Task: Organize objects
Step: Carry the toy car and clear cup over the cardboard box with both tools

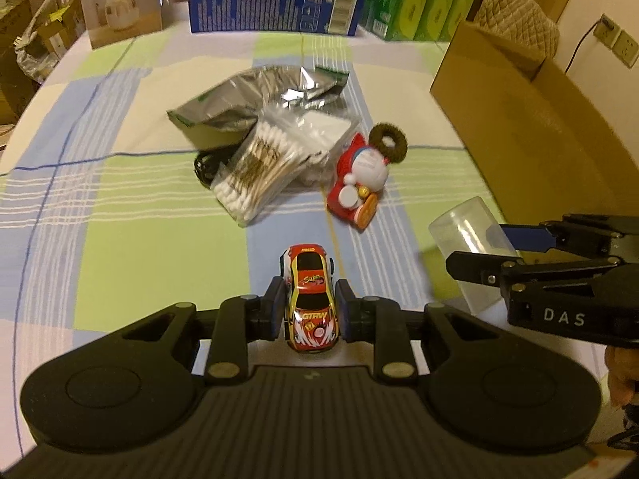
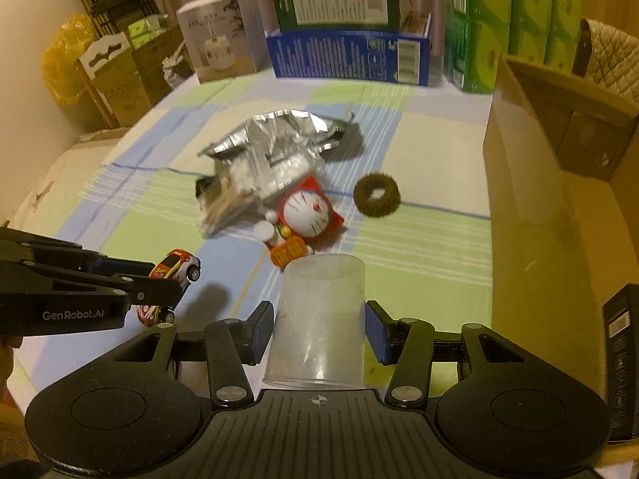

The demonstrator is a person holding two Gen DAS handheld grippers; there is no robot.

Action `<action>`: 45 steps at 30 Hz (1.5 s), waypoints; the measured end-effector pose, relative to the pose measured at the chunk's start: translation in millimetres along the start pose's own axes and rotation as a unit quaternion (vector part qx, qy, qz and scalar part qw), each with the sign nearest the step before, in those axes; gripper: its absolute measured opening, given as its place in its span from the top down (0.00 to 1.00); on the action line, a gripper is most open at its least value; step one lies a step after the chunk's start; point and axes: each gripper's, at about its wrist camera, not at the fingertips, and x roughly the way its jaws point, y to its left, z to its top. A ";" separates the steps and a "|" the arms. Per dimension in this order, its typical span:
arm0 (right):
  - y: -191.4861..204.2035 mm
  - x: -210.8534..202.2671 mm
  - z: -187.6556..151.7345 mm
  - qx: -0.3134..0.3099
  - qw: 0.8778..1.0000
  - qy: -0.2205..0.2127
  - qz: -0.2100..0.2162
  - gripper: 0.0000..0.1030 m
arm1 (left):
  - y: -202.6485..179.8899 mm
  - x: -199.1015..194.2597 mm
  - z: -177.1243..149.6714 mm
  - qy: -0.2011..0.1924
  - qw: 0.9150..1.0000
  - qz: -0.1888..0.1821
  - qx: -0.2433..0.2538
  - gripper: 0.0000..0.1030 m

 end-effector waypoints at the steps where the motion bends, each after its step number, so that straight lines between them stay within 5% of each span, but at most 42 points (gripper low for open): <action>1: 1.5 -5.4 1.6 -0.001 1.000 -0.004 0.000 0.55 | -1.8 -6.0 0.9 -0.003 1.000 0.001 0.000 0.79; 20: -17.2 -112.9 12.9 0.014 0.997 -0.078 -0.020 0.55 | -72.8 -93.2 12.6 -0.059 0.998 -0.018 0.025 0.79; 45: -129.8 -176.8 0.2 0.081 0.987 -0.102 -0.097 0.55 | -177.4 -93.1 34.3 -0.069 0.992 -0.067 0.078 0.79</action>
